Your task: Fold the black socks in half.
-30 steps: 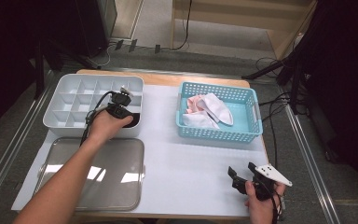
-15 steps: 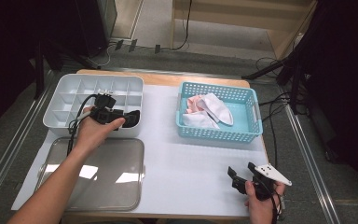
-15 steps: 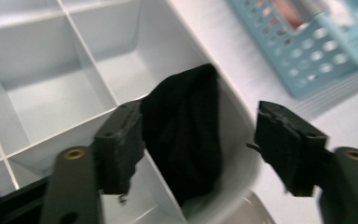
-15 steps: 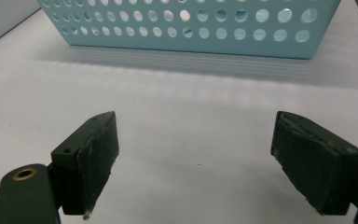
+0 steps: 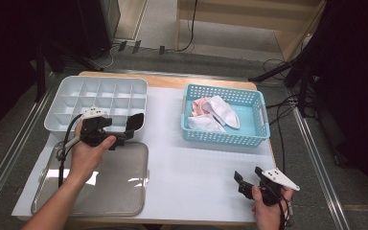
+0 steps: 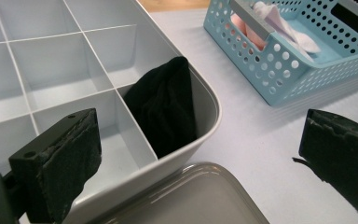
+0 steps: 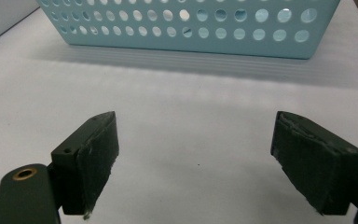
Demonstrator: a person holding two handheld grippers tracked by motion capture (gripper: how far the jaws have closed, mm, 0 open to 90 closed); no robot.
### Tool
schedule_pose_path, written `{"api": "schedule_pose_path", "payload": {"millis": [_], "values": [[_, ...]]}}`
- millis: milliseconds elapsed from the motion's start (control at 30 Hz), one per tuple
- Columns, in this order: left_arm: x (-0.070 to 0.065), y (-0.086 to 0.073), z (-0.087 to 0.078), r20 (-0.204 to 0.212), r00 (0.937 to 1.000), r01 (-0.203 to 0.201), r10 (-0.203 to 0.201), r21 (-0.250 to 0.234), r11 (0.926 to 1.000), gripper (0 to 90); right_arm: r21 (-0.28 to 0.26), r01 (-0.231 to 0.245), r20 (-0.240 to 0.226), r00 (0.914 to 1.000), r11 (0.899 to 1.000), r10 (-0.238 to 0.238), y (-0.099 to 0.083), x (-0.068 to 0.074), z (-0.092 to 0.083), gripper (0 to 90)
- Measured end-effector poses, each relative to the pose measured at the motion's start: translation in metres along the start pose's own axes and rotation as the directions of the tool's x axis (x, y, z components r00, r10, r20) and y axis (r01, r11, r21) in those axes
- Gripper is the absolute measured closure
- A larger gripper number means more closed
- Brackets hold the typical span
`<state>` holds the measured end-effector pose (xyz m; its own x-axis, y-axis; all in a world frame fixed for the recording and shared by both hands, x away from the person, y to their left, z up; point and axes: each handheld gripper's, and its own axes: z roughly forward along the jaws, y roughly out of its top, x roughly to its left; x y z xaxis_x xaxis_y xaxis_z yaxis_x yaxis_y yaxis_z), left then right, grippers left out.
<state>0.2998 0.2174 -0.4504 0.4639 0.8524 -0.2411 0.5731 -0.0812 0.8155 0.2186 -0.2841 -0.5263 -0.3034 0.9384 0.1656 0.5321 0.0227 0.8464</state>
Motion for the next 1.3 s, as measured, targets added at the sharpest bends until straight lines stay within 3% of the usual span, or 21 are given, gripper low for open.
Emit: {"api": "schedule_pose_path", "payload": {"millis": [267, 633, 767, 933, 1067, 1300], "values": [[-0.007, -0.025, -0.014, 0.007, 0.9999, -0.011, 0.012, -0.051, 0.9986, 0.0, 0.001, 0.000, 0.004, 1.0000, 1.000, 0.000, 0.000, 0.000, 0.000, 15.2], [-0.015, -0.074, -0.031, -0.005, 0.9998, 0.017, -0.018, -0.107, 0.9941, 0.0, -0.009, -0.009, 0.006, 0.9999, 1.000, 0.009, 0.000, -0.001, -0.001, 15.2], [-0.016, -0.086, -0.030, -0.042, 0.9991, -0.009, 0.004, -0.112, 0.9936, 0.0, -0.015, -0.013, 0.007, 0.9999, 1.000, 0.013, 0.000, -0.001, -0.001, 15.1], [-0.015, -0.095, -0.027, -0.089, 0.9951, -0.052, 0.043, -0.107, 0.9929, 0.0, -0.017, -0.016, 0.009, 0.9998, 1.000, 0.016, 0.000, -0.001, -0.001, 15.1], [-0.011, -0.100, -0.020, -0.113, 0.9926, -0.054, 0.045, -0.083, 0.9951, 0.0, -0.028, -0.021, 0.016, 0.9997, 0.999, 0.021, 0.000, -0.001, -0.003, 15.1], [-0.009, -0.102, -0.014, -0.109, 0.9935, -0.040, 0.032, -0.073, 0.9965, 0.0, -0.058, -0.045, 0.020, 0.9987, 0.997, 0.046, 0.002, -0.002, -0.009, 15.1]]}}
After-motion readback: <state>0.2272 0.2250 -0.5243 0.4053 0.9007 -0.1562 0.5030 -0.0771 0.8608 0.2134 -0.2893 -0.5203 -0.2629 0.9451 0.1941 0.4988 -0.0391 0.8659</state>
